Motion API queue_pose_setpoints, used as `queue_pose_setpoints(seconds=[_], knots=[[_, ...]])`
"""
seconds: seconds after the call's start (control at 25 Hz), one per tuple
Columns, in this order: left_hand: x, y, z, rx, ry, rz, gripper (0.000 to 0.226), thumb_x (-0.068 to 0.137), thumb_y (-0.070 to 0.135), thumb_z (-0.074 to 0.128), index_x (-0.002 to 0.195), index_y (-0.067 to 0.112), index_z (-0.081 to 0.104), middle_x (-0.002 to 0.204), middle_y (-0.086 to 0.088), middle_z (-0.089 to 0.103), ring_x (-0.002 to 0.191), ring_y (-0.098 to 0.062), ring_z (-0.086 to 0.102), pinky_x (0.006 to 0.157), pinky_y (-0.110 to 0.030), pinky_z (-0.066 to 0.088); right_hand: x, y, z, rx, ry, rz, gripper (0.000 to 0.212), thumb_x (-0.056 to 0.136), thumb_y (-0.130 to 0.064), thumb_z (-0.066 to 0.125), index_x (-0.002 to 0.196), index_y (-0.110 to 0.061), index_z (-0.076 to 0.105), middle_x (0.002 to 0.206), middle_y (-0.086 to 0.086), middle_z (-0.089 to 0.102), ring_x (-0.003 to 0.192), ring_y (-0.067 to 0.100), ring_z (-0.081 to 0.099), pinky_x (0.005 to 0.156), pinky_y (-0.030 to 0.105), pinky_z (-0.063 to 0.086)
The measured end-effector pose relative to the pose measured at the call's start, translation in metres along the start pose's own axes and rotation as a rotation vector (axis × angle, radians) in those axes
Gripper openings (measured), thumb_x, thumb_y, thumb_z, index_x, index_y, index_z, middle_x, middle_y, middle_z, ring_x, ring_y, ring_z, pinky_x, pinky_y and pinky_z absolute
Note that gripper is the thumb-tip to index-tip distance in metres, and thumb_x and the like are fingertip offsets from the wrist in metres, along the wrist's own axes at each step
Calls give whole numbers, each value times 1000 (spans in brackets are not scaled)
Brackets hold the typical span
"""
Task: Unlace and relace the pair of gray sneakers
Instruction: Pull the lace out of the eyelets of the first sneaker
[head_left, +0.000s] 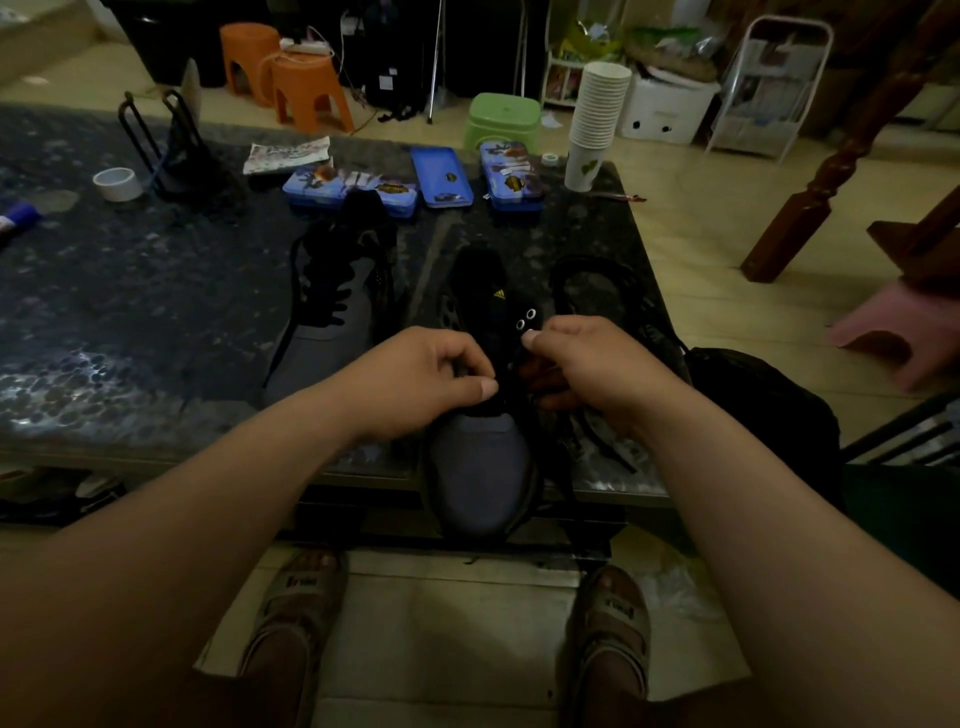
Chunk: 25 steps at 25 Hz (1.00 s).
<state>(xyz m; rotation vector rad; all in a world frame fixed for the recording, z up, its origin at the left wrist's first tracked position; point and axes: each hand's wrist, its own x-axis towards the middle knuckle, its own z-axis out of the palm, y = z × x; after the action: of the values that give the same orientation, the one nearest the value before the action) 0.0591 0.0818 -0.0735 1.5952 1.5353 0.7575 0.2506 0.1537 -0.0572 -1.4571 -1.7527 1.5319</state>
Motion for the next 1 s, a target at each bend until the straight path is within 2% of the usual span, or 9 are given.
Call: queue_pose_setpoints(seconds=[0.28,0.4,0.52,0.64,0.76,0.8,0.88,0.96,1.0], knots=[[-7,-3,-6,-207,-48,-70,8,96,7,69,91,13,71,72,-1,53,67,-7,47,64,-19,39,-3,1,3,-103,71,-61,33,104,-32,60,98,-2,68,94,14,75,85,28,73,72,40,61],[-8,-4,-6,-128,-51,-69,6,95,11,72,95,17,70,72,1,55,65,-7,47,65,-24,40,-8,4,-1,-260,-25,-69,41,96,-51,66,93,-11,71,88,9,76,82,25,73,77,45,61],[-11,-2,-1,79,23,2,21,92,23,76,108,31,65,69,7,59,61,-4,52,65,-29,44,-16,9,-4,-490,-128,-106,31,93,-41,74,88,-11,72,76,4,67,67,12,59,68,35,49],[-12,5,3,396,152,159,46,89,36,76,129,43,55,72,11,54,68,-1,52,69,-34,40,-22,4,-10,-347,-129,-98,22,91,-28,74,85,-7,71,72,5,65,66,15,55,67,36,43],[-12,15,12,535,171,296,21,89,47,65,110,42,62,72,19,53,78,-2,56,76,-37,40,-31,-13,-10,86,-248,-85,17,99,-15,56,88,-5,65,69,14,65,72,30,60,72,37,49],[-11,20,14,427,165,316,7,92,42,62,98,39,62,68,20,57,78,-3,62,76,-37,45,-36,-21,-9,236,-316,-85,17,100,-14,52,91,-6,63,66,12,61,69,31,60,70,34,53],[-7,34,9,-47,189,199,16,101,19,60,89,28,61,58,15,61,60,2,60,64,-25,49,-39,-32,-13,542,-343,-46,18,101,-25,52,103,-9,62,70,8,61,66,24,61,67,33,56],[4,39,-12,-544,328,-13,22,105,13,51,85,17,60,55,6,57,50,-8,54,57,-27,43,-22,-28,-21,757,-152,3,24,103,-31,51,115,-14,61,92,6,72,83,21,71,78,36,59],[9,37,-24,-759,380,-105,23,106,17,48,86,15,60,60,2,60,52,-12,57,59,-28,43,-12,-21,-23,674,25,-5,21,103,-30,51,116,-17,62,103,4,73,95,20,72,85,38,58]])
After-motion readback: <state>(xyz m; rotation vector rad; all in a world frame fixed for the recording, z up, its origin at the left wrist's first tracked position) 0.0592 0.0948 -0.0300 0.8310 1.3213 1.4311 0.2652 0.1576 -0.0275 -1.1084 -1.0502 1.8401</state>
